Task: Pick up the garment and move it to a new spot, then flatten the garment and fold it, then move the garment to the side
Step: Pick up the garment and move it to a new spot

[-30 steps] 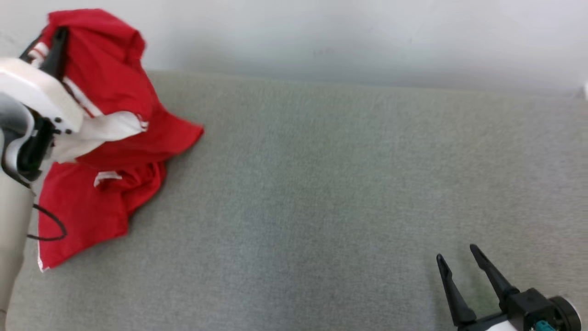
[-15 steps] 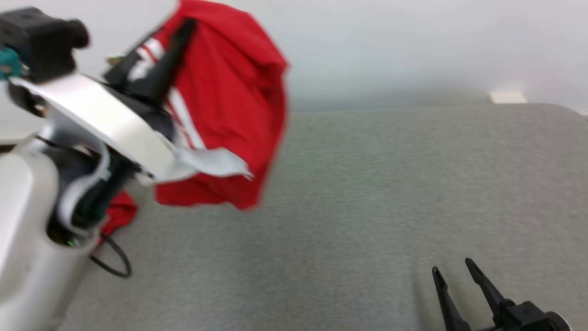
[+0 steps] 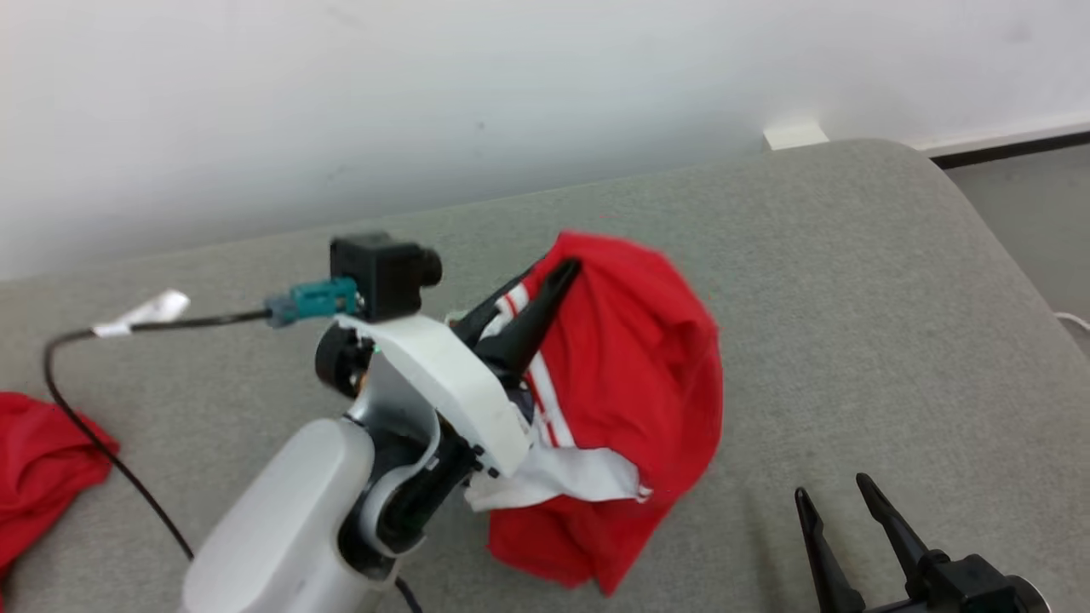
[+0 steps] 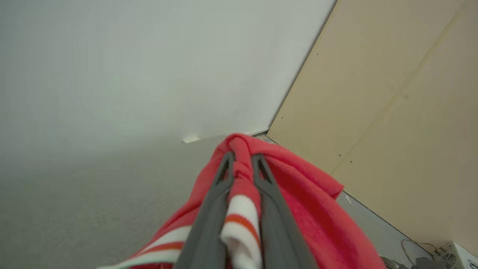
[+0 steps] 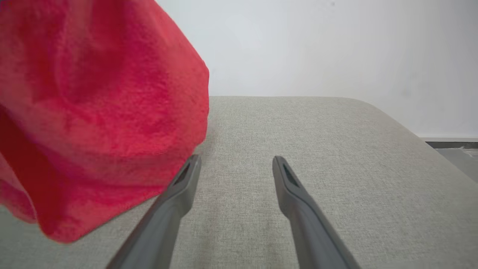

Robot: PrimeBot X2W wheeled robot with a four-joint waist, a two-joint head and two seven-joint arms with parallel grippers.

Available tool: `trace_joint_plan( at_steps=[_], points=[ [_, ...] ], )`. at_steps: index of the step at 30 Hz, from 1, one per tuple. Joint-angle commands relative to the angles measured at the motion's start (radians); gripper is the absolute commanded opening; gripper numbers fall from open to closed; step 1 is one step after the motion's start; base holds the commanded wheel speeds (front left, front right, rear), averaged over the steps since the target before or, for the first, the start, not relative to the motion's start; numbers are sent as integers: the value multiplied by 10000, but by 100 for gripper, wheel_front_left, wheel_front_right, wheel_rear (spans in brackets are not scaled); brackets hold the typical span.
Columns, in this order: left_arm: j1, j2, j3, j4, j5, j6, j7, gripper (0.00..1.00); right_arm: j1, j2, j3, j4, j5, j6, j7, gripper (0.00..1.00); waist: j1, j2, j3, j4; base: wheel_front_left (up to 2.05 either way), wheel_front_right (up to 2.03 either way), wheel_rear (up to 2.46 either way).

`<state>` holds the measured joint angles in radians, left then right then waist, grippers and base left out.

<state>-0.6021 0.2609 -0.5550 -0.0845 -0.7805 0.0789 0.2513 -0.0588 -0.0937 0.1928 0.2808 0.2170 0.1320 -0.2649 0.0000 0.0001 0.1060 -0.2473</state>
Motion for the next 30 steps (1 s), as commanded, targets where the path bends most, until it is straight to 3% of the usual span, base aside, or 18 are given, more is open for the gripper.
trace_joint_plan(
  at_steps=[1, 8, 9, 11, 12, 16, 19, 30],
  points=[
    [123, 41, 80, 462, 51, 38, -215, 0, -77, 8, -16, -26, 18, -25, 8, 100, 0, -1, 116, -177, 0, 0, 0],
    [283, -613, -315, 4883, 854, -174, -2101, 0, -316, 117, 170, 76, -17, -25, 8, 100, 0, -1, 342, -579, 0, 0, 0],
    [209, -713, -357, 5420, 964, -178, -2398, 4, -358, 130, 174, 82, -26, -25, 8, 100, 0, -1, 372, -603, 0, 0, 0],
    [91, -825, -568, 6472, 1327, -283, -2955, 78, -395, 158, 217, 129, -49, -25, 8, 100, 0, -1, 399, -630, 0, 0, 0],
    [4, -838, -711, 6883, 1513, -329, -3243, 100, -406, 161, 236, 158, -58, -25, 8, 100, 0, -1, 405, -643, 0, 0, 0],
    [-152, -975, -936, 7873, 2029, -442, -4527, 100, -389, 91, 149, 156, -96, -25, 8, 100, 0, -1, 275, -570, 0, 0, 0],
    [90, -934, -897, 7733, 2307, -425, -5035, 100, -198, -5, -72, 3, -144, -25, 8, 100, 0, -1, 28, -344, 0, 0, 0],
    [3757, -210, 650, 3860, 3577, 479, -5155, 100, 532, -479, -996, -769, -427, -25, 8, 100, 0, -1, -1083, 794, 0, 0, 0]
  ],
)
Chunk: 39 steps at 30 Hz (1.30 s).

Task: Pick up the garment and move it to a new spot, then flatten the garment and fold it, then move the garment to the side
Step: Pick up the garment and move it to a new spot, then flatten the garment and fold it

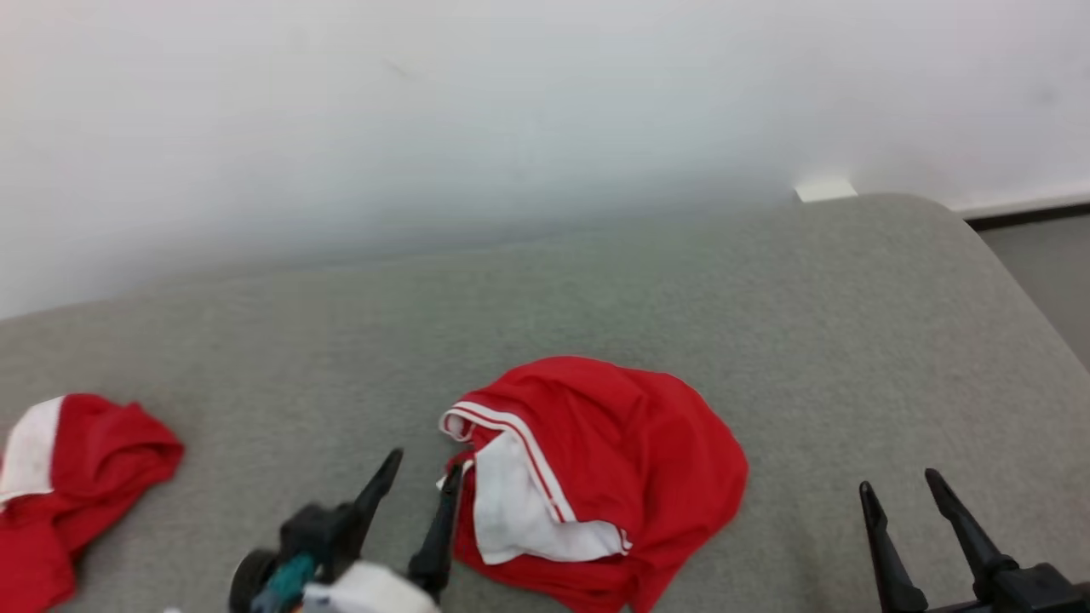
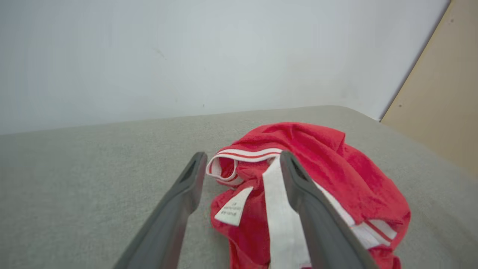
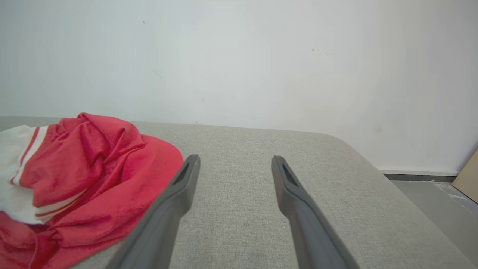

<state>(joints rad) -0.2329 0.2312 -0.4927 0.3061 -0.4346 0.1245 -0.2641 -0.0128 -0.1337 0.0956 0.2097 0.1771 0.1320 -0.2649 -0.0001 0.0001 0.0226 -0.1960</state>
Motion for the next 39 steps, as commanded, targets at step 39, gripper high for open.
trace_joint_plan(
  at_steps=[39],
  points=[
    [3810, -1761, 4356, -1724, 3153, -1947, -5, 100, 379, -34, 334, -281, -387, -25, 9, 100, 1, -1, -649, 1362, 0, 0, 0]
  ],
)
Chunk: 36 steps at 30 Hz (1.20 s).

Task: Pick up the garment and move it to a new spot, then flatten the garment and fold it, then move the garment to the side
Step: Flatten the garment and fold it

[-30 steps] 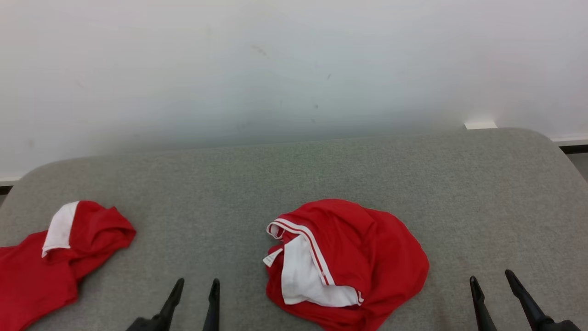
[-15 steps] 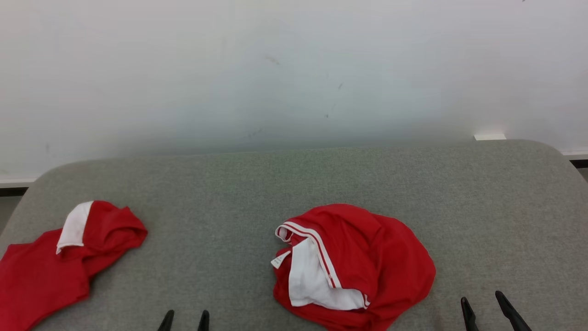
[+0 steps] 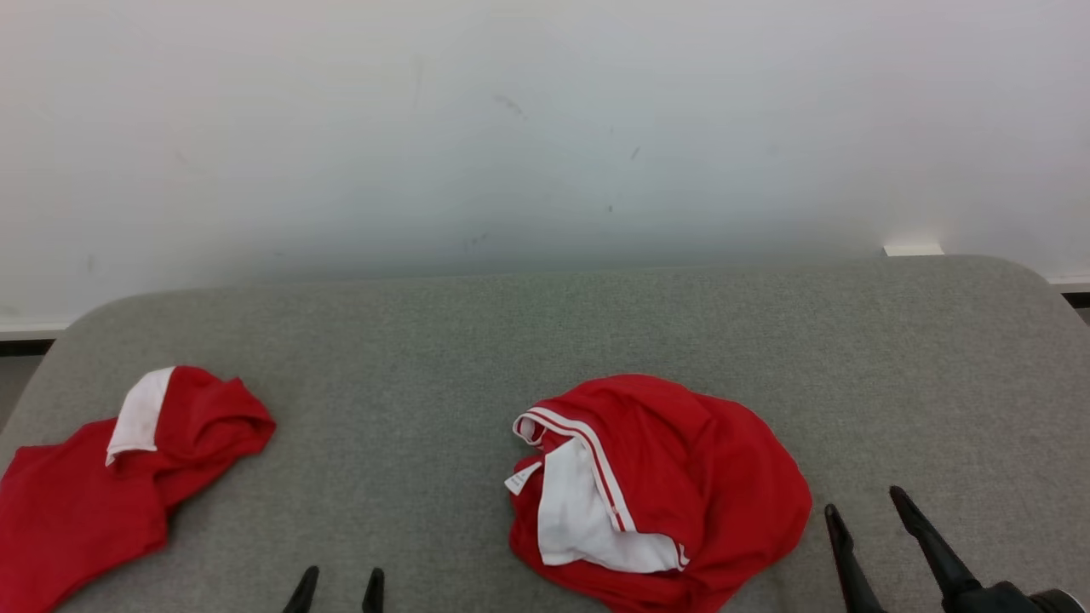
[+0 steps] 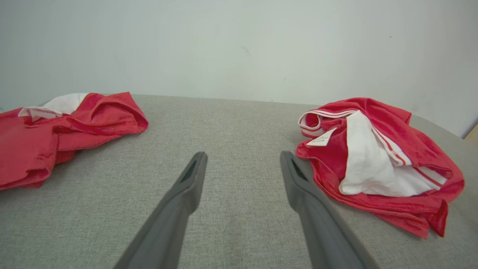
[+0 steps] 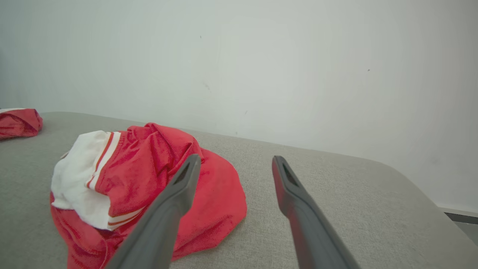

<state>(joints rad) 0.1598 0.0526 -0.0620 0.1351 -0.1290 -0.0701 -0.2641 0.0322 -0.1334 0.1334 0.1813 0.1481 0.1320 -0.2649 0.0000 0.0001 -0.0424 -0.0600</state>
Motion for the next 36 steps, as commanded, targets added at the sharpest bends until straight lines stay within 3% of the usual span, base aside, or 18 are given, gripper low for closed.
trace_joint_plan(
  at_steps=[1, 11, 25, 26, 27, 28, 36],
  points=[
    [-122, 19, 53, -31, 113, -28, -5, 100, -143, -96, 139, -56, -128, -25, 9, 100, 0, -1, 13, 17, 0, 0, 0],
    [-223, -2, -25, -11, 175, -116, -5, 100, -2202, -735, 3342, 1782, -478, -25, 637, 100, 0, -1, 200, 363, 0, 0, 0],
    [-439, -5, -315, 89, -130, 1, -5, 100, -4147, -618, 5303, 4789, -1033, -25, 1450, 100, 0, -1, 410, 1092, 0, 0, 0],
    [-469, -6, -329, 102, -135, 6, -5, 100, -4284, -580, 5443, 4987, -1090, -25, 1532, 85, 0, -1, 428, 1129, 0, 0, 0],
    [-496, -6, -358, 120, -152, 10, -5, 100, -4412, -511, 5631, 5151, -1096, -25, 1547, 25, 0, -1, 441, 1166, 0, 0, 0],
    [-524, -6, -386, 138, -176, 19, -5, 100, -4559, -437, 5740, 5269, -1026, -25, 1532, 0, 0, -1, 449, 1203, 0, 0, 0],
    [-624, -6, -509, 190, -361, 81, -5, 100, -6137, 217, 5197, 4754, 160, -25, 1241, 0, 0, -1, 384, 1337, 0, 0, 0]
  ],
)
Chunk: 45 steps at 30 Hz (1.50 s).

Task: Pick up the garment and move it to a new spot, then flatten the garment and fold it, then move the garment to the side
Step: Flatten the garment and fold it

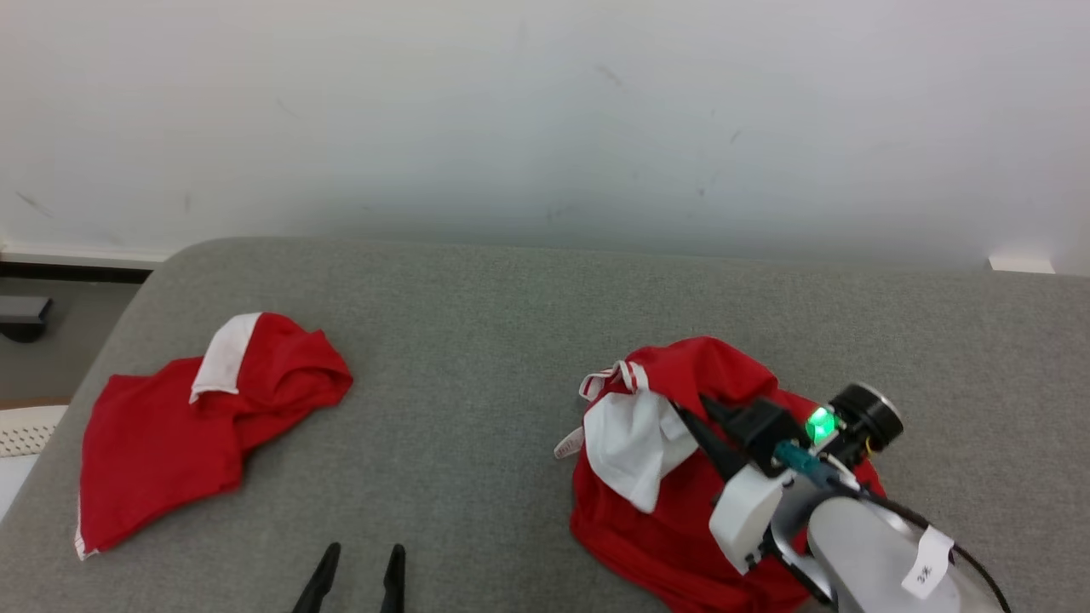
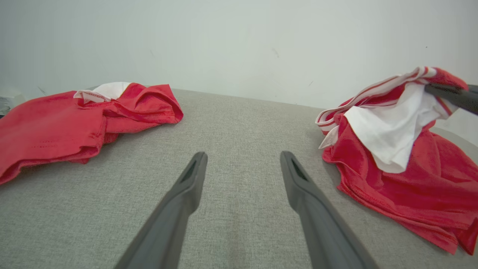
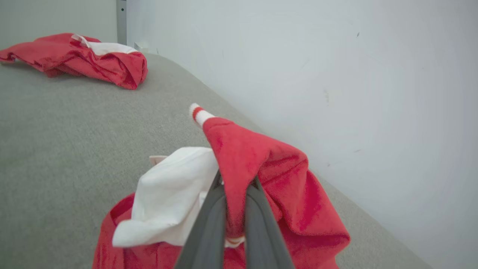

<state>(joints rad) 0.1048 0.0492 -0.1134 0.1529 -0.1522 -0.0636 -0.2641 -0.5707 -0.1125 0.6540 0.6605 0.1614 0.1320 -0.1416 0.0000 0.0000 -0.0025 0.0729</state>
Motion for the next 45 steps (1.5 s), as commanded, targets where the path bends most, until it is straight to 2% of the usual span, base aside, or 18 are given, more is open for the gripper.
trace_joint_plan(
  at_steps=[1, 8, 16, 22, 26, 33, 45],
  points=[
    [-85, 28, -16, 29, -139, 21, -5, 100, -388, 64, -51, -214, 196, -25, 78, 0, 0, 0, -38, 34, 0, 0, 0],
    [-225, 29, -317, 53, -487, 175, -5, 100, -2032, 293, -405, -1261, 2409, -25, 915, 0, 0, 0, -174, 417, 0, 0, 0],
    [-236, 29, -695, 93, -882, 503, -5, 100, -3658, 561, -1427, -1965, 4808, -25, 1632, 0, 0, 0, -273, 770, 0, 0, 0],
    [-130, 29, -741, 45, -945, 638, -5, 100, -4228, 615, -2381, -1922, 5746, -25, 1755, 0, 0, 0, -367, 782, 0, 0, 0],
    [-28, 29, -694, -8, -1002, 721, -5, 100, -3451, 610, -2992, -1524, 6130, -25, 1687, 0, 0, 0, -446, 657, 0, 0, 0],
    [147, 29, -604, -90, -1065, 793, -5, 100, -1400, 606, -3877, -1153, 5997, -25, 1812, 0, 0, 0, -446, 291, 0, 0, 0],
    [51, 27, -322, -145, -758, 629, -5, 100, 2746, -187, -6457, -1342, 5518, -24, 2469, 0, 0, 0, -122, -682, 0, 0, 0]
  ],
)
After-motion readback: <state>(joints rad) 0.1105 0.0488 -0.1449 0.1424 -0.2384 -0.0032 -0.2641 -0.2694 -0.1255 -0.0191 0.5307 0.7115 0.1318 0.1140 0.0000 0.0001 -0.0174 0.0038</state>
